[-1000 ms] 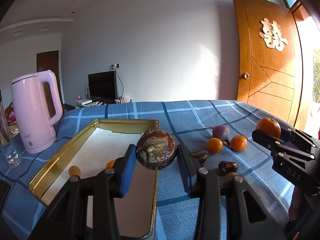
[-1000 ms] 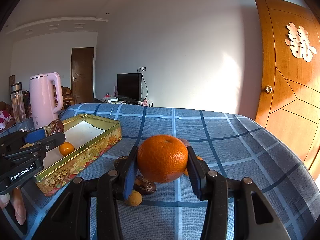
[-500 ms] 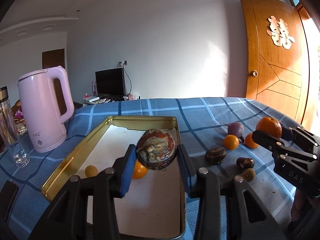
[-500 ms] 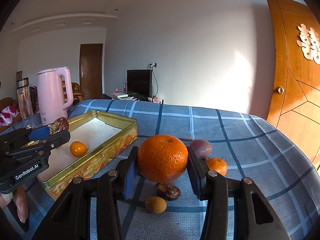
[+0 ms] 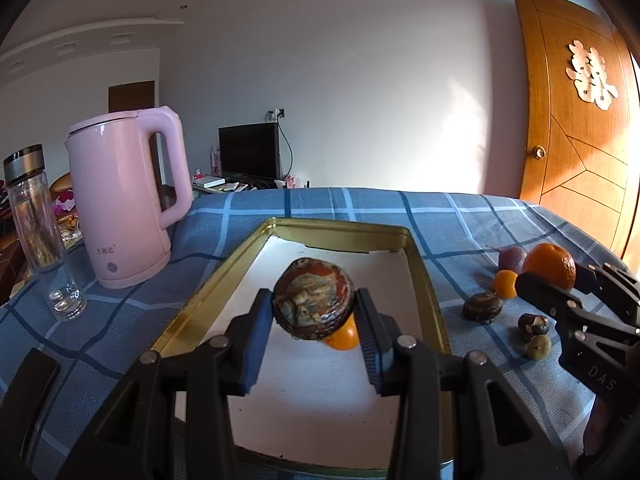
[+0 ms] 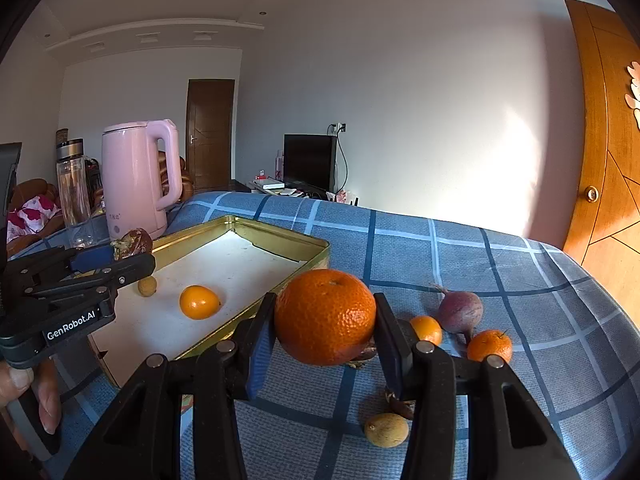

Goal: Organize fruits
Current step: 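Lift and carry the brown nut and mandarin toward the tin tray with both tools, then hold the brown nut and mandarin above the tin tray with both tools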

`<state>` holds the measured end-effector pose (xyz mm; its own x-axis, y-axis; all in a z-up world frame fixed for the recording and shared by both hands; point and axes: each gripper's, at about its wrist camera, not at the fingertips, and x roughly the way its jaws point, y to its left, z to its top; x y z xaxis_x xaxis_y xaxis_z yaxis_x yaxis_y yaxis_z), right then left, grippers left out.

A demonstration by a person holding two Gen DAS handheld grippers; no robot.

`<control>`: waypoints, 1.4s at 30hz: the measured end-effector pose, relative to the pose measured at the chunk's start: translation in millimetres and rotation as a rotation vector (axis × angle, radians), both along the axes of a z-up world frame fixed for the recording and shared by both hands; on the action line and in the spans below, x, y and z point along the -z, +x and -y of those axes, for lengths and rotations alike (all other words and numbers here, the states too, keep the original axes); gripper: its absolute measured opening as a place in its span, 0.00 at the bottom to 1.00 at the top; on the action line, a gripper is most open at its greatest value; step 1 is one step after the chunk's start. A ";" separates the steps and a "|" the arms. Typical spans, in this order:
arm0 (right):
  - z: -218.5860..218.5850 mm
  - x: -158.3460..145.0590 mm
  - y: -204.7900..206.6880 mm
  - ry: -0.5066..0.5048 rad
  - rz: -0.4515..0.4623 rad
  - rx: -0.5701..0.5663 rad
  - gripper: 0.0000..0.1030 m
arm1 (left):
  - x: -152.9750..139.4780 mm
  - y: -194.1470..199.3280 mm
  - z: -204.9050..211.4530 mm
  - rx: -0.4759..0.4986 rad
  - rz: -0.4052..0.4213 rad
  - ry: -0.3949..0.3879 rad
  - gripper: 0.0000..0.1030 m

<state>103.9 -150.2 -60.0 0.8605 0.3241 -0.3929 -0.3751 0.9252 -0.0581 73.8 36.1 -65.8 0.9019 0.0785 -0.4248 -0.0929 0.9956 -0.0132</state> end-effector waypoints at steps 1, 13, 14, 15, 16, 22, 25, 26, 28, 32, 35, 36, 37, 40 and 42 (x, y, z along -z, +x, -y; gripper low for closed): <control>-2.0 0.1 1.0 -0.002 0.000 -0.006 0.46 | -0.2 0.0 -2.1 -0.005 -0.001 0.000 0.42; -33.4 1.0 8.0 -0.014 -0.014 -0.077 0.46 | 4.0 5.0 -30.9 -0.054 -0.034 -0.017 0.42; -36.5 1.5 9.4 -0.017 -0.013 -0.086 0.46 | 4.4 5.9 -32.6 -0.057 -0.040 -0.017 0.42; -40.1 1.6 9.9 -0.021 -0.013 -0.093 0.46 | 5.0 6.7 -34.6 -0.060 -0.046 -0.019 0.42; -43.0 1.8 9.7 -0.024 -0.012 -0.100 0.46 | 5.5 7.8 -36.7 -0.060 -0.051 -0.022 0.42; -57.9 2.5 9.6 -0.031 -0.018 -0.151 0.46 | 8.9 11.7 -47.6 -0.080 -0.085 -0.033 0.42; -63.5 2.7 8.5 -0.034 -0.017 -0.180 0.46 | 10.6 13.7 -51.6 -0.082 -0.102 -0.046 0.42; -65.0 3.3 8.7 -0.036 -0.021 -0.191 0.46 | 10.8 13.9 -52.1 -0.083 -0.105 -0.047 0.42; -67.4 3.8 8.6 -0.041 -0.027 -0.209 0.46 | 10.7 14.2 -51.9 -0.084 -0.108 -0.044 0.42; -72.5 5.5 10.2 -0.047 -0.051 -0.257 0.46 | 11.6 15.7 -50.3 -0.089 -0.121 -0.031 0.42; -76.7 7.0 12.4 -0.056 -0.069 -0.279 0.46 | 12.5 17.4 -50.8 -0.092 -0.135 -0.029 0.42; -77.8 7.3 13.4 -0.058 -0.075 -0.283 0.46 | 12.8 17.7 -51.0 -0.093 -0.139 -0.029 0.42; -78.4 7.8 14.3 -0.060 -0.082 -0.286 0.46 | 13.1 18.1 -51.1 -0.093 -0.143 -0.029 0.42; -78.2 8.9 17.4 -0.058 -0.104 -0.292 0.46 | 14.1 19.5 -51.7 -0.091 -0.153 -0.028 0.42; -77.4 9.4 19.4 -0.053 -0.116 -0.293 0.46 | 15.0 20.6 -52.0 -0.088 -0.160 -0.028 0.42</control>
